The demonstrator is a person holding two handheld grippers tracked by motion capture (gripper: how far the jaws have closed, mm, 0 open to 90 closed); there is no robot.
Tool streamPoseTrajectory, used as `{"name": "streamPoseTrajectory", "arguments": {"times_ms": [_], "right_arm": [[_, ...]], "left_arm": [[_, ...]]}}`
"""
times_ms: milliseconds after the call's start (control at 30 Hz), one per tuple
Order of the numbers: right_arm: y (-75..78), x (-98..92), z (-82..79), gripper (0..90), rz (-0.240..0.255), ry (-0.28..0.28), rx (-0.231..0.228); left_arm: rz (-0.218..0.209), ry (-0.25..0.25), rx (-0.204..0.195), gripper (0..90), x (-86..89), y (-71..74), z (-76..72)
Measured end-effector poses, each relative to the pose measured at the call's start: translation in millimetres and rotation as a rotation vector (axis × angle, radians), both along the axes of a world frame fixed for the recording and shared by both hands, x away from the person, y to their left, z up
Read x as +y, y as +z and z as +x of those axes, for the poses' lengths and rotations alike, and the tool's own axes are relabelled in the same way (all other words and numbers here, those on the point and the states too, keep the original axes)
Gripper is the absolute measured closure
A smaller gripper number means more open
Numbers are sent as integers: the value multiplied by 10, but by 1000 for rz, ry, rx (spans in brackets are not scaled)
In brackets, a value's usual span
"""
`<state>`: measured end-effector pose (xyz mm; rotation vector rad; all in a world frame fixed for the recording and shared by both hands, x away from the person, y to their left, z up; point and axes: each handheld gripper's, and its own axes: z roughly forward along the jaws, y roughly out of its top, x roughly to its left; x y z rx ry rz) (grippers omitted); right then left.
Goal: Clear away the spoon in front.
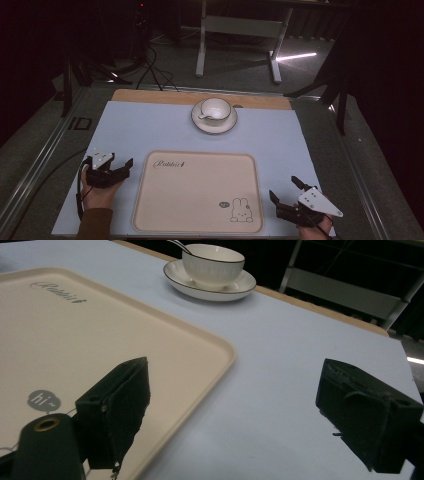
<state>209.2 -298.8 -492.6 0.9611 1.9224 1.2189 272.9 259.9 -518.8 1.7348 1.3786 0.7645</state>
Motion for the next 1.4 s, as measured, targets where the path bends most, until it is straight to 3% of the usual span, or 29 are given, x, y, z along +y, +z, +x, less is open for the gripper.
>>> {"name": "streamPoseTrajectory", "arguments": {"times_ms": [167,467,767,933,1100,1400], "right_arm": [[-5,-54,14,142,26,-7,-8],[2,-56,6,143,31,-9,-26],[-5,-55,6,144,38,-4,-33],[-9,-49,8,144,34,-3,-33],[-7,-62,6,144,39,-10,-42],[-9,-58,10,156,31,-5,-34]], "left_arm": [[6,-15,-15,297,-35,34,-10],[-7,-37,-39,303,-78,117,-61],[18,-91,-54,301,-198,297,-37],[20,-129,-66,302,-286,379,20],[20,-186,-88,304,-445,494,165],[19,-231,-98,312,-663,606,417]]}}
